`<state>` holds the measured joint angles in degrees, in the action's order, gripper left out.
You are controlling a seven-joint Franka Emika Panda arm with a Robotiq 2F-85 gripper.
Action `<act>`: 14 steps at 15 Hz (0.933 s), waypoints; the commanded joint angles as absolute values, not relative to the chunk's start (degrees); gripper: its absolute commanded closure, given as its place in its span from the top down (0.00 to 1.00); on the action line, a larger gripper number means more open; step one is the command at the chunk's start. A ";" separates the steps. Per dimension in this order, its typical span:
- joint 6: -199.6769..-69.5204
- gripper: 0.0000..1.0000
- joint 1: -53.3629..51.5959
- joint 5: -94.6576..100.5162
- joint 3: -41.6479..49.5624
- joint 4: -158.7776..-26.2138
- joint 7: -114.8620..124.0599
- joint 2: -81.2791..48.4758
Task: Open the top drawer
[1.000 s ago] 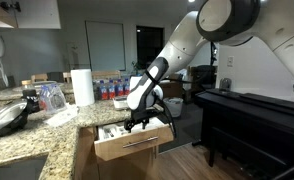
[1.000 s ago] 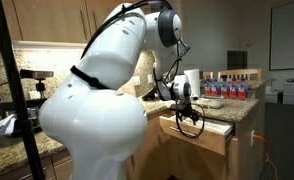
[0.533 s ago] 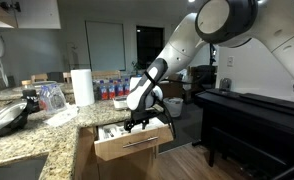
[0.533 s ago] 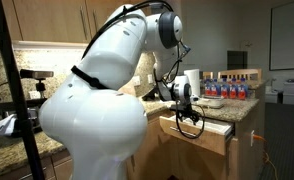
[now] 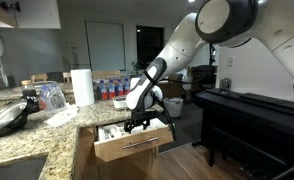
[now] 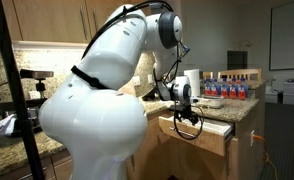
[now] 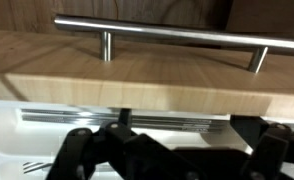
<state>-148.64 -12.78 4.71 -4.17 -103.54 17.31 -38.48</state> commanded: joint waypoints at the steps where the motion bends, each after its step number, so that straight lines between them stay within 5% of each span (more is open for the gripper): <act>1: -146.42 1.00 -12.36 1.88 -5.63 -107.09 14.35 -37.11; 14: -147.11 1.00 -13.52 -0.26 -5.04 -117.51 18.28 -30.58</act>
